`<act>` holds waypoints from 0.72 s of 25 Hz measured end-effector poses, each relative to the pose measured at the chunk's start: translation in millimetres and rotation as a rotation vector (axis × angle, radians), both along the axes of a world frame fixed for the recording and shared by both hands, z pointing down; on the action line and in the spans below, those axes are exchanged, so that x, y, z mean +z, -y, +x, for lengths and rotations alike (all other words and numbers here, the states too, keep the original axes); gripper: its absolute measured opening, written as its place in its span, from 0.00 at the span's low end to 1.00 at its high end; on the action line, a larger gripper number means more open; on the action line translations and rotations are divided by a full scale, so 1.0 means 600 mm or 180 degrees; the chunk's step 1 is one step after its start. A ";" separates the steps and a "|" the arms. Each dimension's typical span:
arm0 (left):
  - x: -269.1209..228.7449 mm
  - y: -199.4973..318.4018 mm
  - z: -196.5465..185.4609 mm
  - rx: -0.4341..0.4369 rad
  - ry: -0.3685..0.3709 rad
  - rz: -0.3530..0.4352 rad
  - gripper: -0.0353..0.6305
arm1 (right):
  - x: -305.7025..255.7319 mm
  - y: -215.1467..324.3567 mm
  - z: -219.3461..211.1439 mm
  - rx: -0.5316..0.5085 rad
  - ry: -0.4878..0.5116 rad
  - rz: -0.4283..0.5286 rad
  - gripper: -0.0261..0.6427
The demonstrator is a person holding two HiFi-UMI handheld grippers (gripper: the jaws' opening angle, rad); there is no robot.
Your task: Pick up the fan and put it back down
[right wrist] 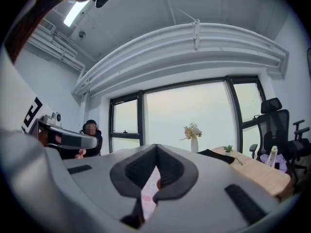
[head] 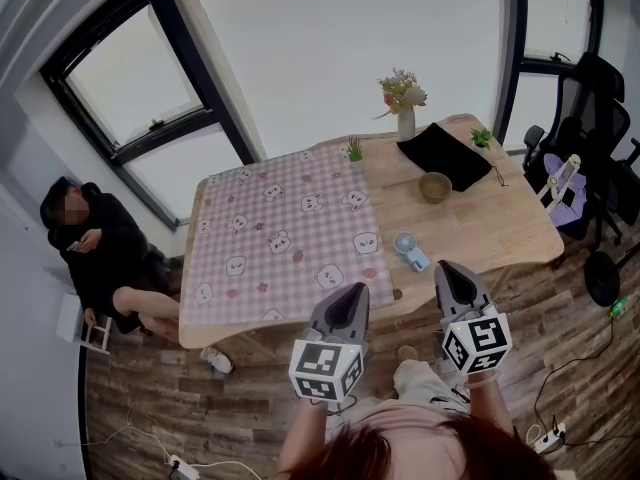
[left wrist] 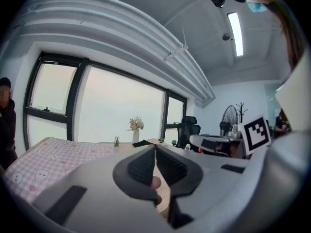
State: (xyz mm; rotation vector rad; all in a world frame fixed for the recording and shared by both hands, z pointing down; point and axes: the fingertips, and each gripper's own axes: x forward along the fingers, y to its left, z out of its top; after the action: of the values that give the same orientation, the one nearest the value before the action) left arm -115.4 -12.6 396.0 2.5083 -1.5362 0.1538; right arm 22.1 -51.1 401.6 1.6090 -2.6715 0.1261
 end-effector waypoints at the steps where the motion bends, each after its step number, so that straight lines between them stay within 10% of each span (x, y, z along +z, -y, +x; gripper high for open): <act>1: 0.000 -0.003 -0.002 -0.0009 -0.0002 0.0001 0.07 | -0.002 -0.002 -0.002 -0.0007 -0.0003 0.0010 0.04; 18: 0.001 -0.037 -0.008 -0.0023 -0.0038 0.0011 0.07 | -0.013 -0.029 -0.006 0.0015 -0.0089 0.0061 0.04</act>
State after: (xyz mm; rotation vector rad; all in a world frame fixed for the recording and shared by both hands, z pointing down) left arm -120.2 9.5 396.7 2.5012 -1.5422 0.1352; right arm 18.4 -33.6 393.5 1.6099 -2.6566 0.0774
